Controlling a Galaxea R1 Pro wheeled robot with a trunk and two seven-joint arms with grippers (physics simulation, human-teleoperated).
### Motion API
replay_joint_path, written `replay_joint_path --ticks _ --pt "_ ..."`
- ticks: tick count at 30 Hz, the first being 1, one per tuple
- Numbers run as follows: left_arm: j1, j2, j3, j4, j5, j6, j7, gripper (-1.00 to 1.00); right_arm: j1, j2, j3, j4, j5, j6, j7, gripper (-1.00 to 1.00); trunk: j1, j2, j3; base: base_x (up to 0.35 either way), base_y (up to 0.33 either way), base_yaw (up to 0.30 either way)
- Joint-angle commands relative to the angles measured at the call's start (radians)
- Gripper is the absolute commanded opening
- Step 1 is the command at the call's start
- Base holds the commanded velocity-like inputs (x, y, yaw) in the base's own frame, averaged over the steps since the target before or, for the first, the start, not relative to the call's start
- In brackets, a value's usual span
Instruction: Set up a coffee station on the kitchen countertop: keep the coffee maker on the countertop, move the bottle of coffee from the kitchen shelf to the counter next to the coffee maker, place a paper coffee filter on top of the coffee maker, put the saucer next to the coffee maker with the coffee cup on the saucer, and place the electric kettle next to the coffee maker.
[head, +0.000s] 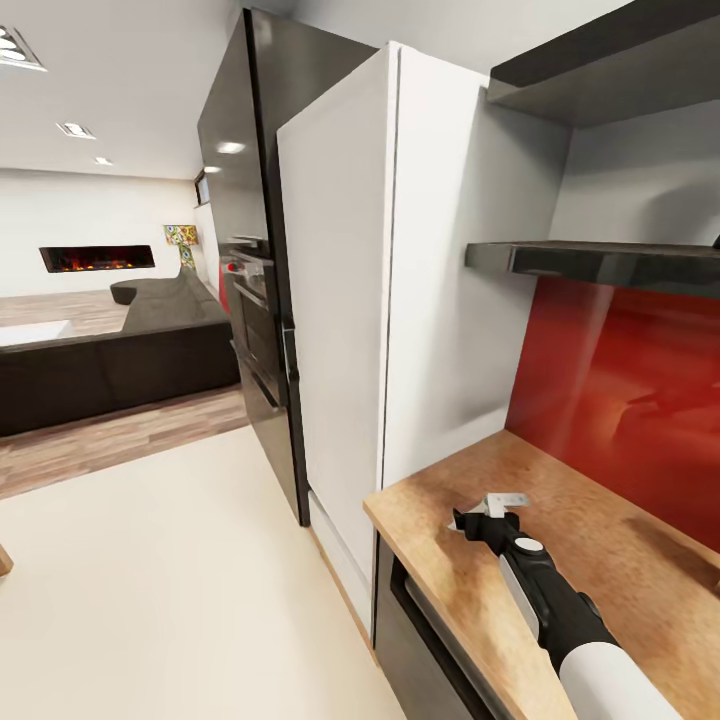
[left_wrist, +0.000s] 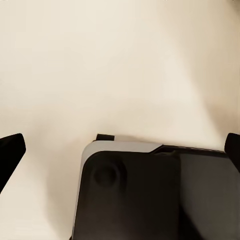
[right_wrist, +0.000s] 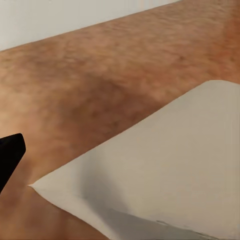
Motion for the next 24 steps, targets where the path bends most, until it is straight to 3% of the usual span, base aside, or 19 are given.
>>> replay_joint_path --ticks 1,24 --pt "0.000 -0.001 0.006 -0.001 0.001 -0.002 -0.002 1.00 0.000 0.000 0.000 -0.002 -0.001 0.006 0.002 1.00 0.001 -0.002 -0.002 0.010 0.000 0.000" --pt "0.000 -0.001 0.006 -0.001 0.001 -0.002 -0.002 1.00 0.000 0.000 0.000 -0.002 -0.002 0.006 0.003 1.00 0.001 -0.002 -0.002 0.001 0.024 0.000"
